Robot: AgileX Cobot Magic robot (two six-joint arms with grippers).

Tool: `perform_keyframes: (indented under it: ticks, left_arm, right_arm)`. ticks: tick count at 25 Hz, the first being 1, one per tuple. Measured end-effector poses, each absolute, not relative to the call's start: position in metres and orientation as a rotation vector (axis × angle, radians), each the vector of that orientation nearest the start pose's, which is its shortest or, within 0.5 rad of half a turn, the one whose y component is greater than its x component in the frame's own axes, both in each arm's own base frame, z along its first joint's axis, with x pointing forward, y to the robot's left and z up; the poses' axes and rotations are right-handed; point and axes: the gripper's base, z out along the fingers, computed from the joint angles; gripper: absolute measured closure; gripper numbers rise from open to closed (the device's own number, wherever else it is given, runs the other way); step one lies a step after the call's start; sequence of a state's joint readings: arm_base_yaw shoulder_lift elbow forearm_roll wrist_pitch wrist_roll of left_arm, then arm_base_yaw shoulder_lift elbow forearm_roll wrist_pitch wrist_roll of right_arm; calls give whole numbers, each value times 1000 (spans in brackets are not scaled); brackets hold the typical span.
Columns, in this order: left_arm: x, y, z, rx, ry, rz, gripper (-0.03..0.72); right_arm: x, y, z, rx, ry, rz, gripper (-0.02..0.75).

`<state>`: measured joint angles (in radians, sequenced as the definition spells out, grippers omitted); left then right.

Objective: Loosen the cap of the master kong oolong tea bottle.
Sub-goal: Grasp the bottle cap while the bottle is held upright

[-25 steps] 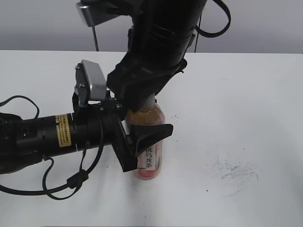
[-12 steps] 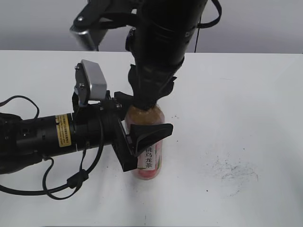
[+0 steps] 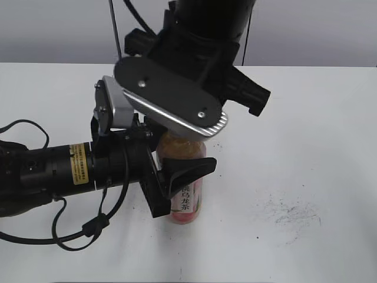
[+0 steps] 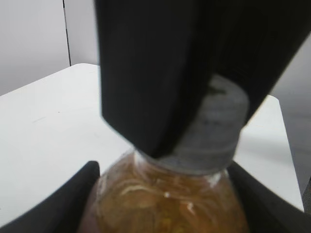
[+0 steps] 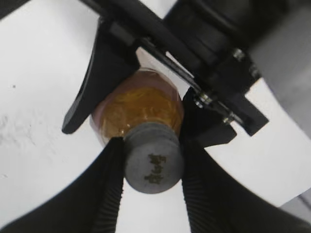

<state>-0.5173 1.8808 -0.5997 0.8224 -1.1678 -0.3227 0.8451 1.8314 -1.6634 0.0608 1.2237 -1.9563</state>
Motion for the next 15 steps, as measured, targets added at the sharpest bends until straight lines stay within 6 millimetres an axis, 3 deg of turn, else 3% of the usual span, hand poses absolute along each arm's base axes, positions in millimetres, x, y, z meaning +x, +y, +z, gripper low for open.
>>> perform_keyframes:
  ticks: [3,6,8,12,15]
  left_arm:
    - [232,-203,143,1033,1480,-962,240]
    - [232,-203,143,1033,1480,-962,240]
    - [232,-203,143,1032,1481,-964,240]
    - [232,-203,143,1027,1484,-967,240]
    - [232,-203,143,1026,1484,-967,240]
  right_arm:
    - [251,293,300,-2865,362,-156,464]
    - [251,293,300,-2845,488,-145,464]
    - [251,293,300,-2794,708,-119,422]
    - [250,294,299,-2527,1361,-10,203]
    - [250,294,300,-2258,1774,72,188]
